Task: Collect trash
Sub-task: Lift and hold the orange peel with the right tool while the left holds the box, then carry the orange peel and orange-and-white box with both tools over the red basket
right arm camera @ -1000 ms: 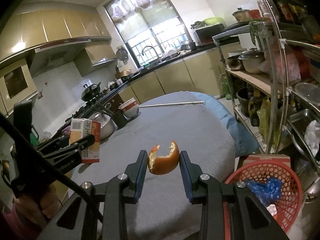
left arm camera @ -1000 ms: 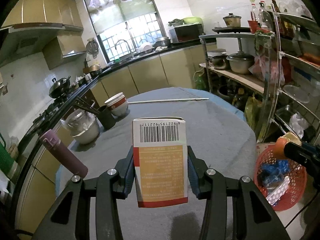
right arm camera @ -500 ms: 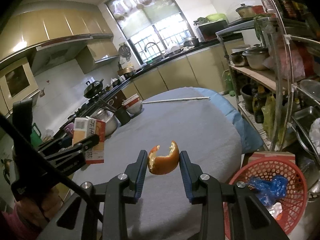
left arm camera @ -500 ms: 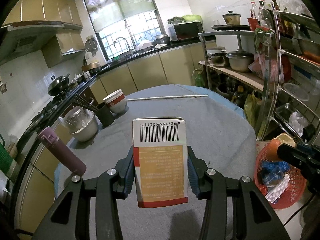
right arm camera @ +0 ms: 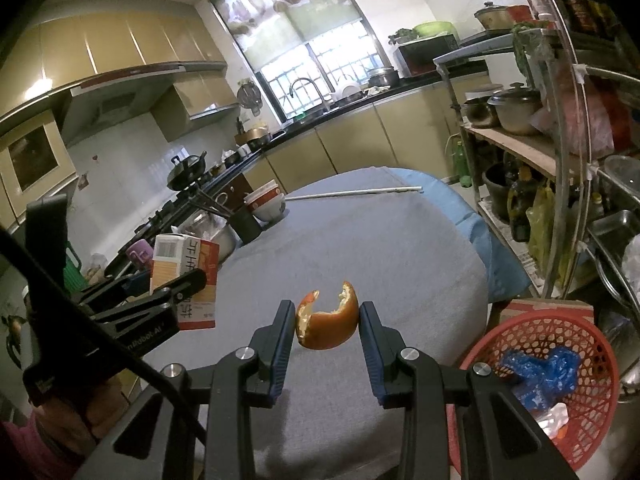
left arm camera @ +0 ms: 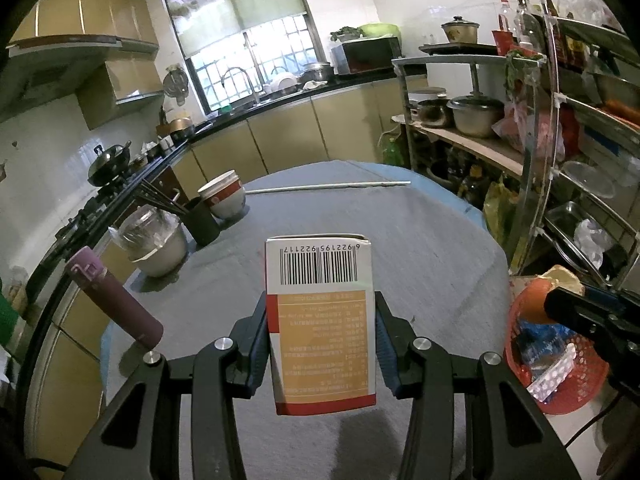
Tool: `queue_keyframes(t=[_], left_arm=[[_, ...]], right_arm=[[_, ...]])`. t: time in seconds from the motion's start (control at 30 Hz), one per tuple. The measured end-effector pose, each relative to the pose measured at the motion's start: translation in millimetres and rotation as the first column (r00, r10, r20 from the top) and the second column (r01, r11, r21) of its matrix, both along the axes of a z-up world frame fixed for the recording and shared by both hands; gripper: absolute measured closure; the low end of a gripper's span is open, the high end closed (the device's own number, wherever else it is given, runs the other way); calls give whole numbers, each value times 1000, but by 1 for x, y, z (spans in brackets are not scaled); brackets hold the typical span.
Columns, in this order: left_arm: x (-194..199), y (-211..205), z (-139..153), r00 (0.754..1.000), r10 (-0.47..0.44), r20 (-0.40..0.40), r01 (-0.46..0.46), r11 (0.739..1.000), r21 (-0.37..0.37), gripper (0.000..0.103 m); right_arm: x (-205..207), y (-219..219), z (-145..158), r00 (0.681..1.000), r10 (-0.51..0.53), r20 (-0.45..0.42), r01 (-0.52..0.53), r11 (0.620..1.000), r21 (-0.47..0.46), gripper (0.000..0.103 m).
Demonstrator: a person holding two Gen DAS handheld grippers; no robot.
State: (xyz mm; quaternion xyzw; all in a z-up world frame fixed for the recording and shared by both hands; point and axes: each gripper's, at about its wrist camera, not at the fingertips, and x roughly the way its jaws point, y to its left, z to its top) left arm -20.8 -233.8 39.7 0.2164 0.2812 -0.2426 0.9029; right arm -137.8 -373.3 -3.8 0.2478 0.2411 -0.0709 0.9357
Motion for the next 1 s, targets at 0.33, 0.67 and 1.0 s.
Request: queue_keyframes(t=[0.33,0.67,1.0], left_arm=[[-2,0,-3,1000,-9,-15,9,1000,-1,55],[-5,0,-4,1000,-22,-19,22,1000,-4,55],[-10,-2,-3,999,-30,-16,30,1000,-4,55]], right_arm=[[2,8,-2,1000,16,-4,-16,1000,-1,68],[-2,10,-1,1000,12,4,-12,1000,-2,68],[-8,9,2,1000,13,13,-13,1000,3,68]])
